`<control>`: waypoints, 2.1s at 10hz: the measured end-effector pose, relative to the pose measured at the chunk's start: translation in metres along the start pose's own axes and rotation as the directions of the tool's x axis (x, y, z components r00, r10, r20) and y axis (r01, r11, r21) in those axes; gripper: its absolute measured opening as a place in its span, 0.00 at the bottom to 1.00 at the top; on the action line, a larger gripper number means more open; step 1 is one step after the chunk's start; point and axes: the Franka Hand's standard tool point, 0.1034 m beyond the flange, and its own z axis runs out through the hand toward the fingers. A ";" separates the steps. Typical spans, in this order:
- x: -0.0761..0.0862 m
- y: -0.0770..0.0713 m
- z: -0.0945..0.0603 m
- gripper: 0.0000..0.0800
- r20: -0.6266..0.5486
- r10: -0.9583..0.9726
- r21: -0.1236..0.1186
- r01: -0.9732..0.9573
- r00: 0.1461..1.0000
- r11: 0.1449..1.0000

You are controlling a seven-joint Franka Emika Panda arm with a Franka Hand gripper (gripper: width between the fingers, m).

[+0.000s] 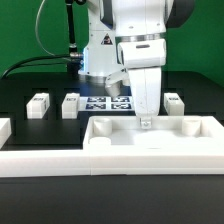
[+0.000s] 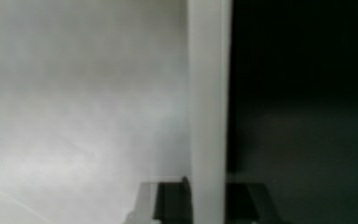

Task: Assemble desk

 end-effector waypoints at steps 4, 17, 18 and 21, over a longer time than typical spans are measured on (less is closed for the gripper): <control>-0.001 -0.001 0.000 0.18 0.000 -0.003 -0.005 0.003 1.000 1.000; 0.016 0.004 -0.027 0.81 0.001 0.140 -0.042 -0.140 0.990 0.989; 0.022 0.005 -0.037 0.81 -0.001 0.196 -0.051 -0.195 0.981 0.979; 0.055 0.005 -0.054 0.81 -0.027 0.512 -0.060 -0.513 0.858 0.856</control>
Offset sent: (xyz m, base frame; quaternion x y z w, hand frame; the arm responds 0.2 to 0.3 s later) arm 0.0000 0.0000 0.0000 0.0000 0.0000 0.0000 1.0000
